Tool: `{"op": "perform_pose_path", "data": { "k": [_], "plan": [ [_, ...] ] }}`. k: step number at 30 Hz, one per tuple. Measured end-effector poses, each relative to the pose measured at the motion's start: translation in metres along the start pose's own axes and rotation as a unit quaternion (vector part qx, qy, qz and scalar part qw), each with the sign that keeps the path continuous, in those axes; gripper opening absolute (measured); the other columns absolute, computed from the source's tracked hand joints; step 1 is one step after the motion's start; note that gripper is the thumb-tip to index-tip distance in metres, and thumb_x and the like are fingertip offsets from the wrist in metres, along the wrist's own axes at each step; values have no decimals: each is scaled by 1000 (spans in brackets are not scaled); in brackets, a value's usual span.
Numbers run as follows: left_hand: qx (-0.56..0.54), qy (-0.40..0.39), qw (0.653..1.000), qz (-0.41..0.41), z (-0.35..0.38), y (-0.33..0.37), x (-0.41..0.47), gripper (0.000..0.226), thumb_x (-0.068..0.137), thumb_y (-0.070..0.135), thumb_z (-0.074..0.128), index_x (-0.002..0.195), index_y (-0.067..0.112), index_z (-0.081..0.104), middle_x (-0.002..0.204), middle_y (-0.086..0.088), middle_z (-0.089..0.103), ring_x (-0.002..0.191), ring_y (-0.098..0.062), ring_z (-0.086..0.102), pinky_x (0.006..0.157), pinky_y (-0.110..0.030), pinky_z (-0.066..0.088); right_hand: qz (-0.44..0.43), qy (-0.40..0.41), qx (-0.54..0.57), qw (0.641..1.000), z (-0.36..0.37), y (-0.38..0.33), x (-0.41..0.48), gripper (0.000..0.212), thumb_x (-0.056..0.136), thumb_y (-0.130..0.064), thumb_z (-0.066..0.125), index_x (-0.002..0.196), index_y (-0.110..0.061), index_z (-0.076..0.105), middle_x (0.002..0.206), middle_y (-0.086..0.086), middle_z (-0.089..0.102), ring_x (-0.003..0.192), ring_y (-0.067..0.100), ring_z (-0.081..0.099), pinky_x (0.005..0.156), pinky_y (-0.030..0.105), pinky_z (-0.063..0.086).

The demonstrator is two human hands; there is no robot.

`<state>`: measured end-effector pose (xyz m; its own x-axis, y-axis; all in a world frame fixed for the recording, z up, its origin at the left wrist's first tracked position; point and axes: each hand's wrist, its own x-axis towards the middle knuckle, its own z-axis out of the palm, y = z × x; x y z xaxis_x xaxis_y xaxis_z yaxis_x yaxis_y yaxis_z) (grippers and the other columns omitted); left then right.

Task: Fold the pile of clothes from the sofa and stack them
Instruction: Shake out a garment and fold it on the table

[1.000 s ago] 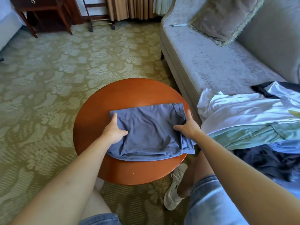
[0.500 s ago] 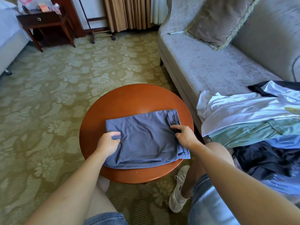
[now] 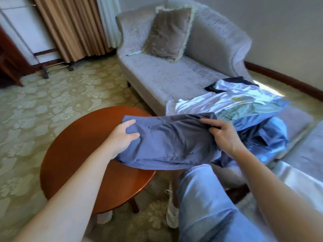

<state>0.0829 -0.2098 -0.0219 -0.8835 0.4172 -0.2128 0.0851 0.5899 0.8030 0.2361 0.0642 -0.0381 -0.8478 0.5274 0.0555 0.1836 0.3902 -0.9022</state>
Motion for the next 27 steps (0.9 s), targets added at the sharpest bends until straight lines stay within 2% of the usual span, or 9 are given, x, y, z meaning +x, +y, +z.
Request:
{"op": "perform_pose_path", "data": {
  "k": [3, 7, 12, 15, 18, 21, 22, 25, 27],
  "plan": [
    [4, -60, 997, 48, 48, 44, -1, 61, 94, 15, 61, 148, 28, 36, 155, 4, 31, 142, -18, 31, 114, -40, 32, 25, 69, -24, 997, -64, 19, -33, 56, 86, 13, 44, 121, -25, 64, 116, 2, 62, 112, 13, 54, 92, 12, 39],
    [-10, -143, 983, 111, 130, 99, -10, 64, 92, 10, 63, 149, 21, 36, 151, 1, 37, 137, -16, 37, 113, -34, 33, 72, 182, -30, 980, -141, 42, -88, 58, 82, 18, 41, 127, -11, 62, 115, 7, 59, 112, 13, 50, 102, 20, 36],
    [-23, -241, 954, 179, 248, 168, -31, 61, 93, 7, 61, 148, 18, 36, 152, 1, 35, 141, -17, 33, 108, -28, 33, 143, 321, -5, 936, -242, 78, -171, 63, 80, 19, 39, 128, -17, 61, 120, 4, 60, 116, 16, 52, 106, 32, 41],
    [-31, -295, 935, 196, 313, 194, -47, 62, 92, 7, 61, 148, 18, 36, 151, 2, 37, 139, -17, 35, 113, -35, 33, 196, 377, -22, 905, -281, 99, -219, 61, 84, 17, 40, 132, -15, 58, 121, 0, 54, 119, 13, 46, 108, 31, 37],
    [46, -310, 930, 193, 373, 174, -68, 62, 89, 0, 60, 147, 11, 39, 147, -3, 41, 134, -18, 42, 110, -24, 32, 297, 371, -27, 879, -294, 144, -262, 56, 86, 17, 41, 133, -9, 56, 128, 2, 51, 124, 14, 43, 106, 25, 32],
    [163, -363, 906, 148, 410, 128, -91, 63, 89, 4, 55, 148, 11, 35, 152, -13, 34, 136, -25, 39, 113, -28, 30, 454, 285, -94, 839, -284, 193, -300, 43, 90, 3, 48, 128, -10, 62, 131, 16, 56, 110, 25, 52, 88, 27, 39],
    [186, -369, 900, 143, 415, 117, -93, 62, 90, 8, 55, 149, 10, 35, 152, -12, 31, 138, -25, 37, 113, -28, 27, 483, 260, -142, 824, -278, 201, -307, 41, 90, -4, 51, 129, -12, 61, 134, 19, 52, 110, 27, 51, 88, 30, 41],
    [225, -333, 897, 182, 413, 118, -84, 60, 93, 21, 57, 149, 12, 34, 150, -12, 31, 136, -26, 36, 112, -29, 26, 480, 277, -236, 798, -269, 200, -290, 43, 89, -16, 57, 132, -18, 59, 148, 18, 34, 132, 36, 37, 109, 41, 31],
    [250, -286, 900, 213, 399, 130, -69, 60, 94, 28, 56, 148, 16, 35, 150, -10, 33, 136, -28, 36, 112, -35, 30, 414, 296, -264, 819, -260, 190, -255, 41, 87, -17, 58, 128, -17, 62, 144, 16, 40, 130, 37, 40, 109, 43, 33]
  ]
}}
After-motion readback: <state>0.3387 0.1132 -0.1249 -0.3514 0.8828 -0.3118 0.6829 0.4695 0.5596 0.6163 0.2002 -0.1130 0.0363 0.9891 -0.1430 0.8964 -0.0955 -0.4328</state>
